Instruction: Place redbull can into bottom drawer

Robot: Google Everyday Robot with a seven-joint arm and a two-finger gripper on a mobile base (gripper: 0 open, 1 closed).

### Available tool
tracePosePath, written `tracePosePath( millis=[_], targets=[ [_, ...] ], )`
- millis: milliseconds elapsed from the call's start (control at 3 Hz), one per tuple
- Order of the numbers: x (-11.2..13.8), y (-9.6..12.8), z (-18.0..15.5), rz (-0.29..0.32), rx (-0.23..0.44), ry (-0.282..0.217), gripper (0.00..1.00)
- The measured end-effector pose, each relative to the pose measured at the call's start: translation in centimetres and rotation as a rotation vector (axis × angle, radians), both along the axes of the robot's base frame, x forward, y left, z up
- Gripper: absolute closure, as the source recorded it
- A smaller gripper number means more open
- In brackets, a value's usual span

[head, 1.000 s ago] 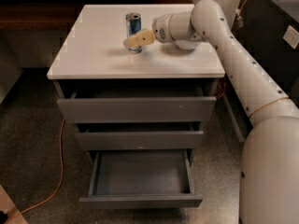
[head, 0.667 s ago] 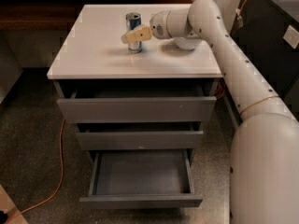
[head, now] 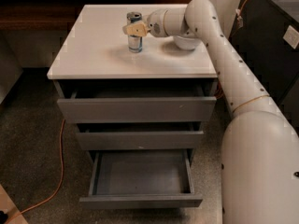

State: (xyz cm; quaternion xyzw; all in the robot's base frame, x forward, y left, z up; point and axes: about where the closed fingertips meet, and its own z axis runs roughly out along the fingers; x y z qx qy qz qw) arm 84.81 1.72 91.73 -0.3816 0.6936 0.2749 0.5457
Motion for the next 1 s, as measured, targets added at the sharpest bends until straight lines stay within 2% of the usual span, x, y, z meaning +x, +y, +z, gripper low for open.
tracePosePath(
  millis=[333, 667, 1000],
  targets=[
    [-1.2, 0.6, 0.7, 0.029, 0.008, -0.018, 0.65],
    [-3.9, 1.3, 2.0, 0.076, 0.019, -0.045, 0.89],
    [-9.3, 2.7, 2.9, 0.136, 0.042, -0.064, 1.0]
  ],
)
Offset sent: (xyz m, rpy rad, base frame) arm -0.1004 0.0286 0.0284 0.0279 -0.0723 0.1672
